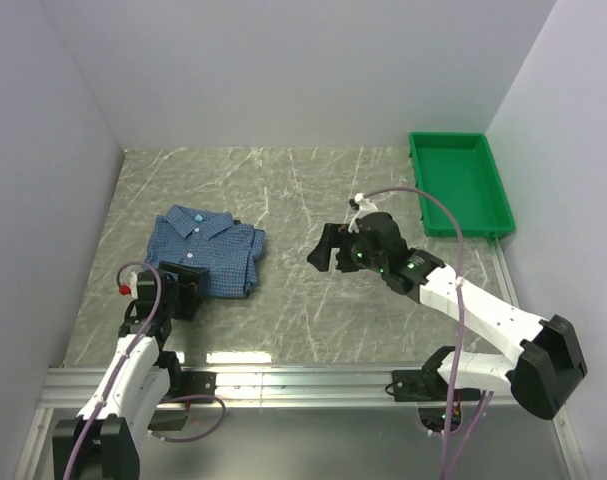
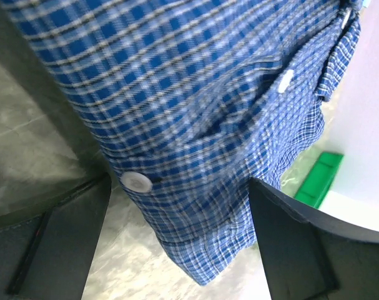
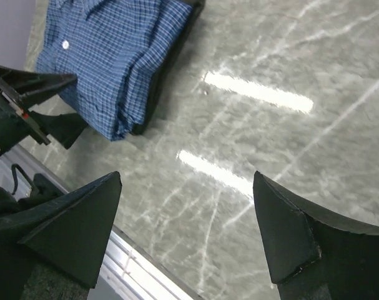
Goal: Fold and stack the long sleeve shirts
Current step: Neatly place the folded shirt to the corner
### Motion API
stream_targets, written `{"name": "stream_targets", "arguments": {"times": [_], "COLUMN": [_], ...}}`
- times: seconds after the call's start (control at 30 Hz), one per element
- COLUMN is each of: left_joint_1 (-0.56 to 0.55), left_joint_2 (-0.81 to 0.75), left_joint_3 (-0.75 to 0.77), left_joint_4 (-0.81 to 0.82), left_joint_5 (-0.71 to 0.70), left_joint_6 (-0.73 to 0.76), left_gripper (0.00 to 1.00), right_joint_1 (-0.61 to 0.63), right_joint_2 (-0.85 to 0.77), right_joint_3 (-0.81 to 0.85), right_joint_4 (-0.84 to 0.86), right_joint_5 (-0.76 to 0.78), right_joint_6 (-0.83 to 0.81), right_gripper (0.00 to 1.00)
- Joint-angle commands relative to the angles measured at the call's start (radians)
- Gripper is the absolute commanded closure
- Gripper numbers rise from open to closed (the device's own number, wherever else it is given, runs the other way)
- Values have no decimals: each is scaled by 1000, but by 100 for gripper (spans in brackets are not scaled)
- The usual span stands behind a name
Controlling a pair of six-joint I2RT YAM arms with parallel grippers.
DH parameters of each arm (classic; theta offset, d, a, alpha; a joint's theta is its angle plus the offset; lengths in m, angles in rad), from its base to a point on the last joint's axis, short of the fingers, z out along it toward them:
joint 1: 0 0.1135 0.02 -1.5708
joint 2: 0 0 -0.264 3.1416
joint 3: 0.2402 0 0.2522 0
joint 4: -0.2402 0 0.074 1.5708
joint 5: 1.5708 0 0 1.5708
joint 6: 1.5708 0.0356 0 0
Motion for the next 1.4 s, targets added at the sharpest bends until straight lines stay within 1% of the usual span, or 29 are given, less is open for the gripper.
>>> {"name": "stream_targets", "arguments": {"times": [0.0,0.07,0.13,0.17,0.27,0.3,0.37,0.4,0.47,0.5,0.53,0.6,0.63,0.67,0.7,0.73,0.77,0.8,0.83,0.9,0.97,1.0,1.03,1.07,1.1,1.13,1.17,1.27,1.37], "left_joint_1": [-13,-29,-32,-32,-35,-56,-62,-64,-64,-64,-64,-64,-61,-58,-55,-43,-43,-15,14,49,98,115,143,157,178,189,197,221,230], "left_joint_2": [-3,0,21,32,87,104,167,193,285,319,394,469,541,578,616,697,739,782,858,937,1054,1095,1170,1204,1233,1277,1298,1351,1404], "left_joint_3": [-55,-69,-81,-86,-100,-97,-83,-58,-23,21,46,122,150,181,251,293,336,416,449,533,607,708,763,851,880,903,925,1029,1086], "left_joint_4": [142,164,174,209,283,318,352,368,408,415,420,441,449,467,469,464,457,440,443,478,487,448,420,408,412,441,447,422,408], "left_joint_5": [-4,-28,-51,-58,-72,-72,-128,-137,-168,-174,-183,-206,-214,-223,-234,-234,-230,-223,-208,-184,-150,-138,-113,-96,-84,-70,-49,-50,-33], "left_joint_6": [-106,-129,-149,-158,-196,-206,-226,-232,-241,-246,-258,-270,-273,-269,-263,-241,-229,-224,-218,-209,-175,-152,-110,-92,-71,-68,-68,-62,-37], "left_gripper": [2,3,8,10,20,26,34,42,48,53,56,58,59,60,60,59,59,59,59,58,56,54,53,52,47,46,45,42,37], "right_joint_1": [-21,-30,-42,-48,-62,-70,-74,-77,-82,-82,-87,-91,-94,-99,-103,-105,-107,-107,-110,-111,-113,-114,-116,-114,-117,-117,-120,-123,-122], "right_joint_2": [-77,-102,-114,-123,-139,-145,-166,-174,-199,-208,-225,-242,-251,-269,-275,-285,-300,-306,-318,-329,-334,-335,-331,-329,-323,-315,-309,-291,-286], "right_joint_3": [-46,-75,-90,-103,-116,-118,-124,-124,-120,-118,-118,-115,-114,-110,-107,-104,-100,-95,-91,-77,-61,-54,-42,-37,-32,-28,-22,-14,-11], "right_joint_4": [2,5,10,10,2,-1,-5,-16,-33,-51,-61,-87,-94,-102,-122,-133,-142,-160,-169,-189,-205,-218,-223,-232,-237,-240,-243,-245,-251], "right_joint_5": [14,17,15,14,12,12,21,28,58,69,78,98,98,98,123,130,137,146,164,183,212,219,239,248,259,265,275,276,275], "right_joint_6": [-30,-33,-31,-30,-28,-28,-31,-33,-47,-50,-60,-67,-79,-85,-90,-102,-109,-117,-132,-148,-171,-178,-195,-201,-208,-217,-220,-220,-220], "right_gripper": [7,7,7,7,8,8,8,8,8,8,8,9,9,9,9,9,9,9,9,9,9,9,9,9,9,9,9,9,9]}}
